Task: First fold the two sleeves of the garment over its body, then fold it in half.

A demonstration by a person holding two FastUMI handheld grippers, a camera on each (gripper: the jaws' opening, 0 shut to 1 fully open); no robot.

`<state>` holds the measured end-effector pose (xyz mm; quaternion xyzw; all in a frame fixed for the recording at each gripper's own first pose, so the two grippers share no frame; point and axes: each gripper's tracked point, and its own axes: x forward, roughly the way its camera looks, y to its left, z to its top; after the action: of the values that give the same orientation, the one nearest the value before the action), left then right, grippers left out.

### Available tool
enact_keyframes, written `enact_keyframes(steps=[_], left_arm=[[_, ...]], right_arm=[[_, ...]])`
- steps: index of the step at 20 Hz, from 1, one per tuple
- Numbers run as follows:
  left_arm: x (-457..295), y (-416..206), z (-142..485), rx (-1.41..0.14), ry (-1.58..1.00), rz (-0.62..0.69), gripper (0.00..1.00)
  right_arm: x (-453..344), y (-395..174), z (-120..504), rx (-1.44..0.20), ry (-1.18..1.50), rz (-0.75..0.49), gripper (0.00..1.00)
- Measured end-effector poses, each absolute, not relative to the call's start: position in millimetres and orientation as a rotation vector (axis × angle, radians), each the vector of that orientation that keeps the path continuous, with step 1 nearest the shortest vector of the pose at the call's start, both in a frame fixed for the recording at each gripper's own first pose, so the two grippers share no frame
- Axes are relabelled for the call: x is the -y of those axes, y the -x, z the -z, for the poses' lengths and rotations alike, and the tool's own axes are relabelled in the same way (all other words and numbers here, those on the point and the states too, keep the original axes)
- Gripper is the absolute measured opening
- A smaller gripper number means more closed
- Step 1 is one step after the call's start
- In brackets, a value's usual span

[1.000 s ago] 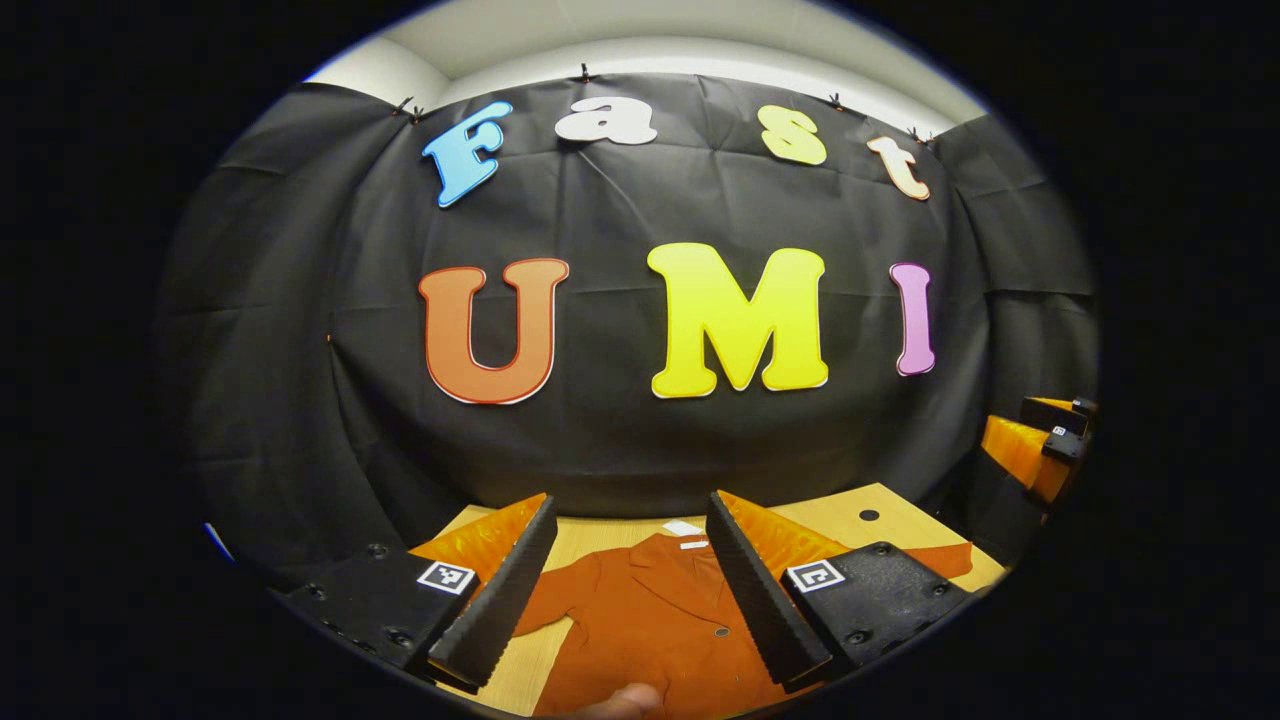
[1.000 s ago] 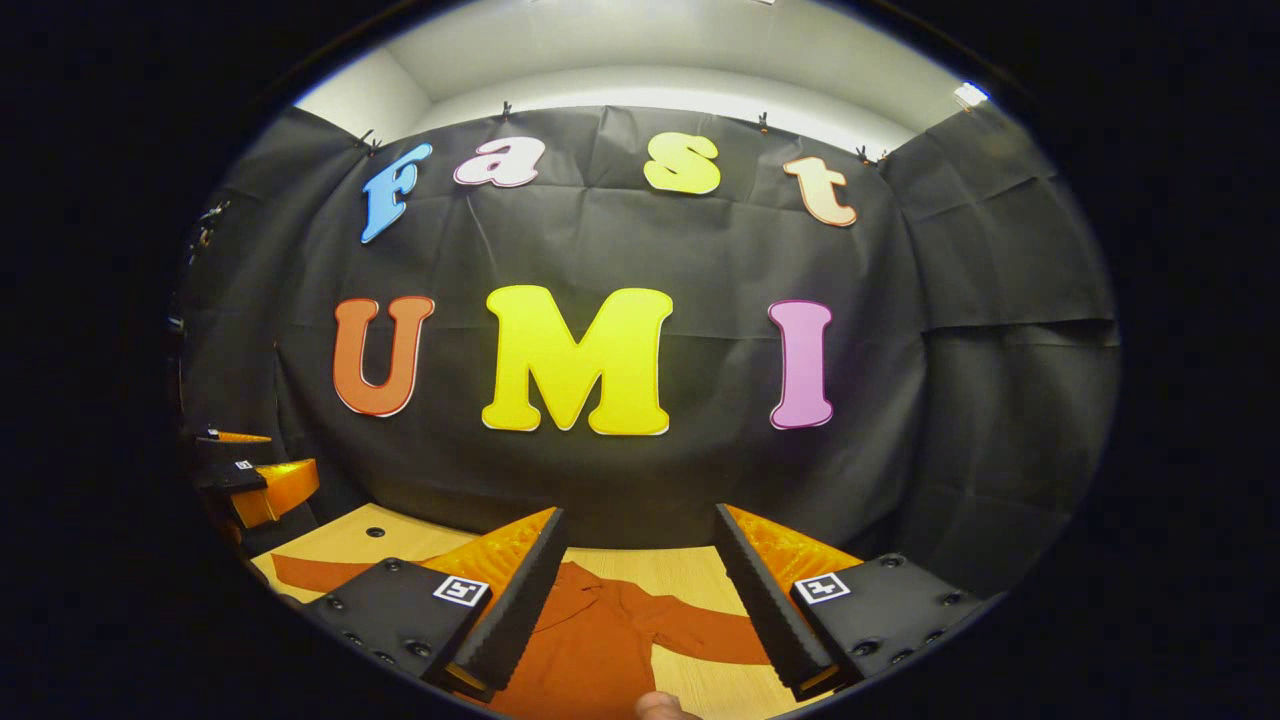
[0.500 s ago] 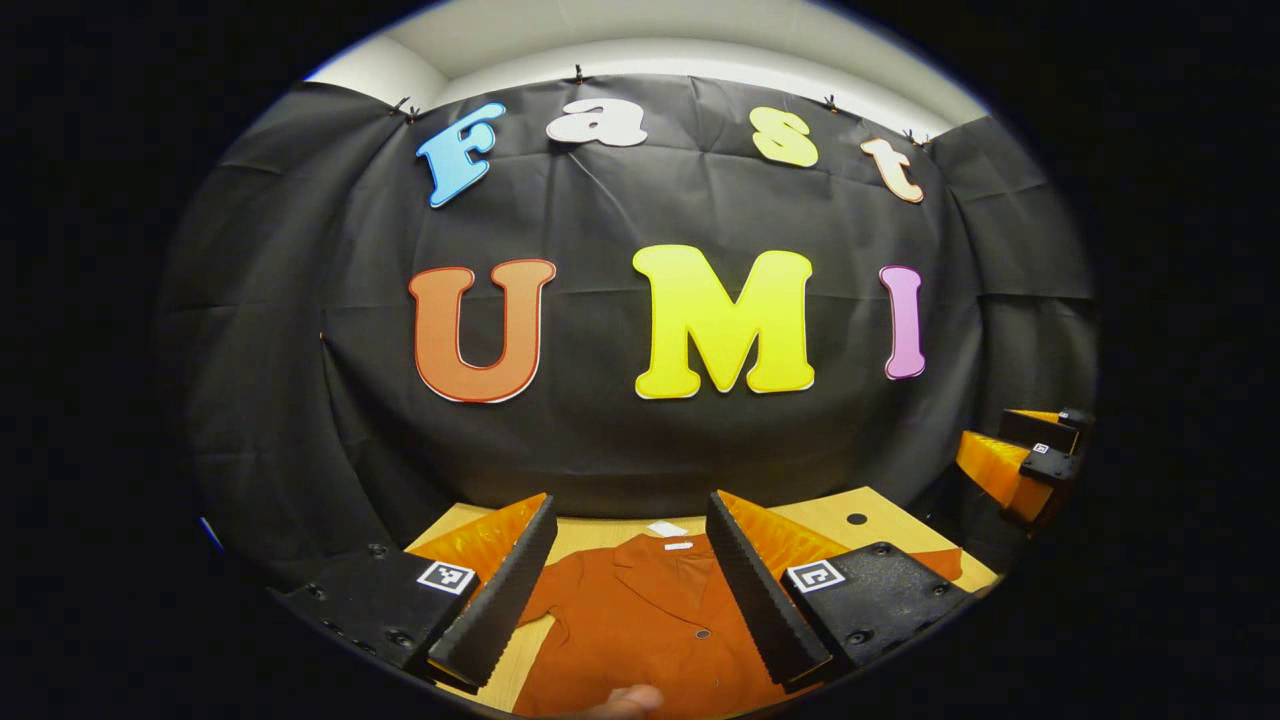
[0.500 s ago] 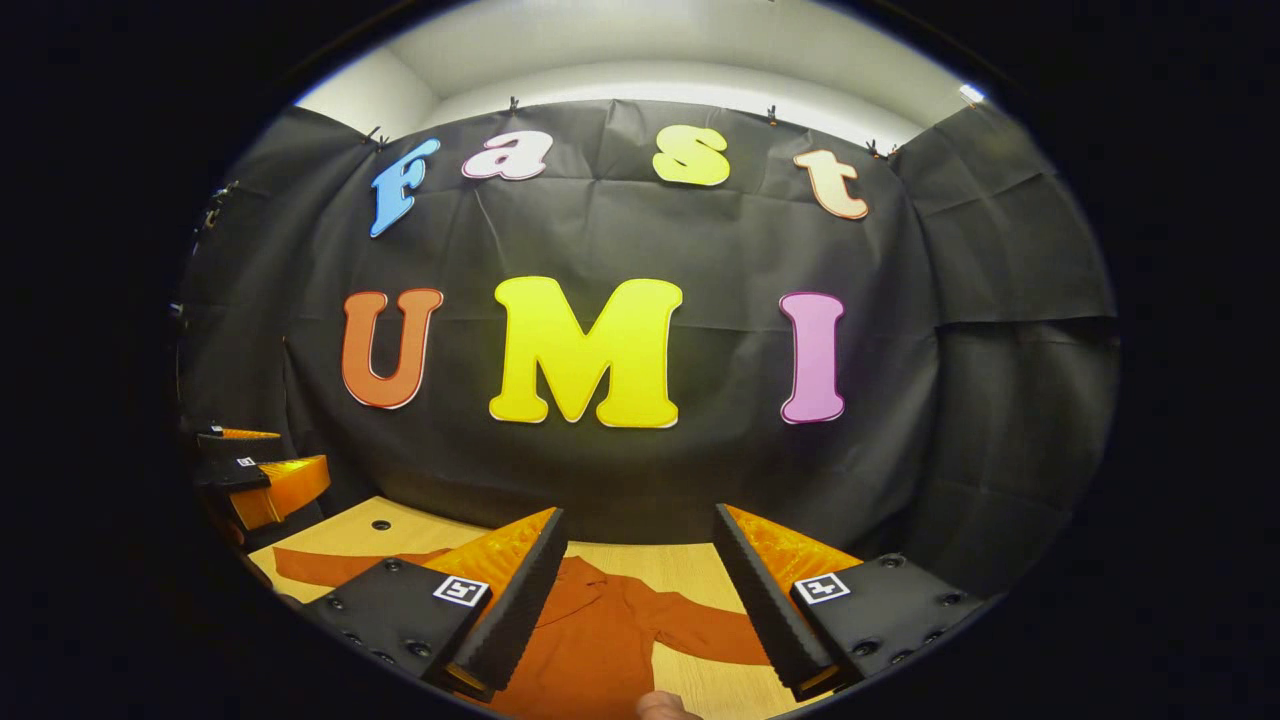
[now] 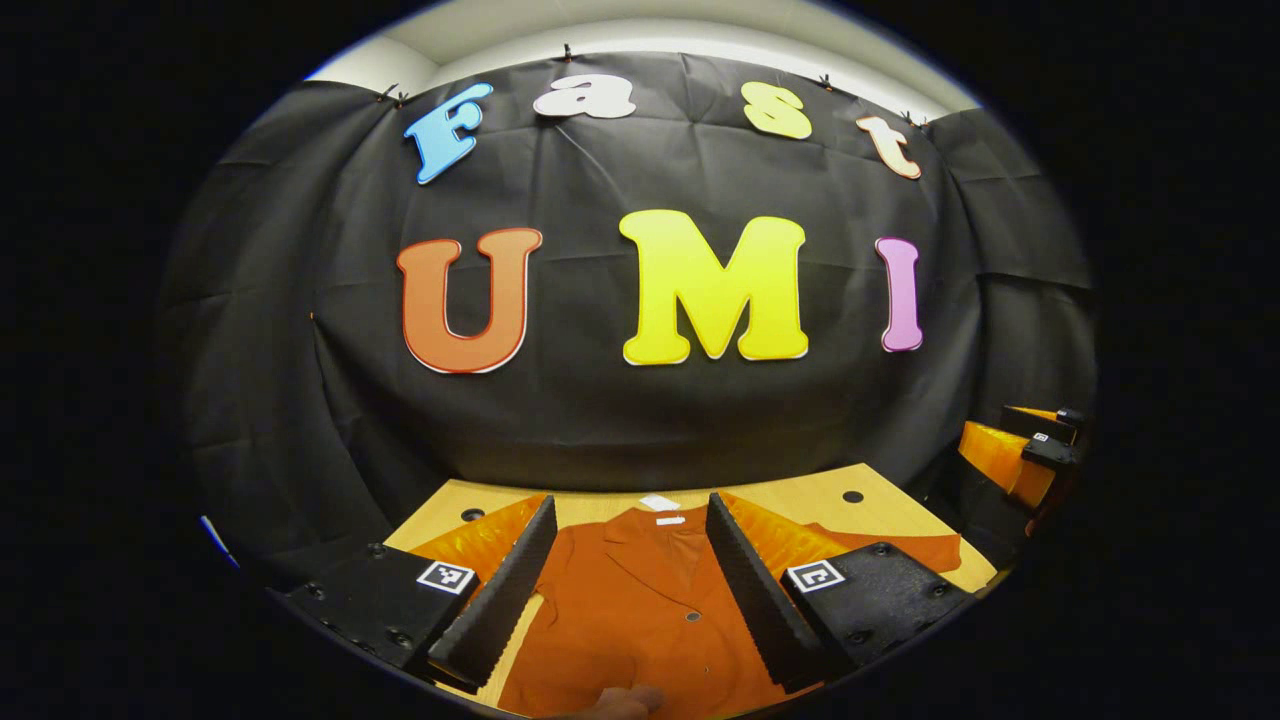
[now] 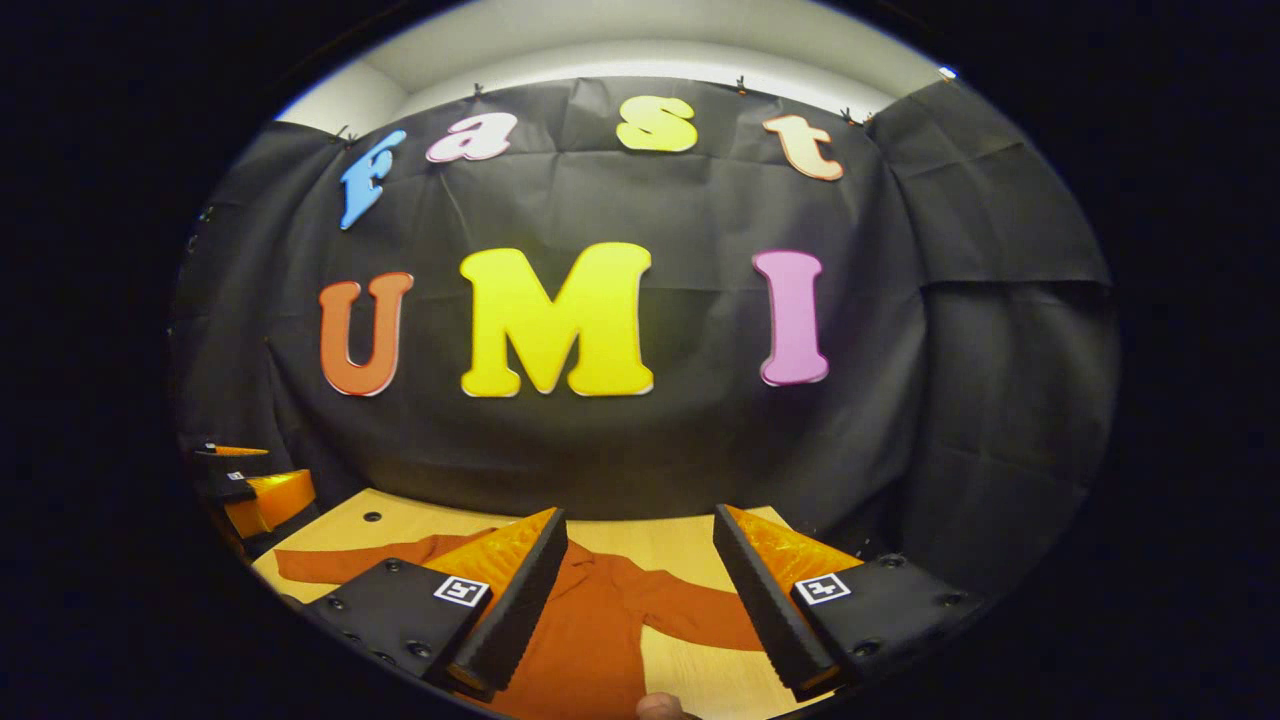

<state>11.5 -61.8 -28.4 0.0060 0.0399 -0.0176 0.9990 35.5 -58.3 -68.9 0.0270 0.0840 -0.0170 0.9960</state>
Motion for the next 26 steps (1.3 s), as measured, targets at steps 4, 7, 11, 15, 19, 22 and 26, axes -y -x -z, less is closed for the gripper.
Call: enact_keyframes(steps=[4, 7, 11, 15, 19, 22, 26], left_arm=[[72.3, -13.2, 46.7, -0.134, -0.029, 0.010, 0.98], [82.7, -11.8, 56.2, -0.165, -0.050, 0.000, 0.98], [95.3, -9.4, 63.3, -0.192, -0.063, -0.023, 0.97], [106.3, -6.1, 78.9, -0.245, -0.081, -0.054, 0.98], [112.9, 1.4, 82.4, -0.275, -0.088, -0.105, 0.99], [114.7, 4.2, 78.0, -0.258, -0.110, -0.120, 1.00], [110.0, 4.2, 73.0, -0.235, -0.129, -0.119, 0.99]], right_arm=[[136.0, -52.6, 119.6, -0.284, -0.117, 0.220, 0.95], [197.7, -63.6, 164.2, -0.370, -0.107, 0.348, 0.95], [261.6, -71.3, 220.9, -0.484, -0.123, 0.445, 0.95], [304.2, -74.5, 277.8, -0.611, -0.185, 0.507, 0.94], [327.4, -80.5, 330.1, -0.719, -0.212, 0.523, 0.94], [333.5, -80.4, 356.1, -0.808, -0.218, 0.515, 0.95], [347.4, -82.8, 382.3, -0.895, -0.158, 0.557, 0.95]])
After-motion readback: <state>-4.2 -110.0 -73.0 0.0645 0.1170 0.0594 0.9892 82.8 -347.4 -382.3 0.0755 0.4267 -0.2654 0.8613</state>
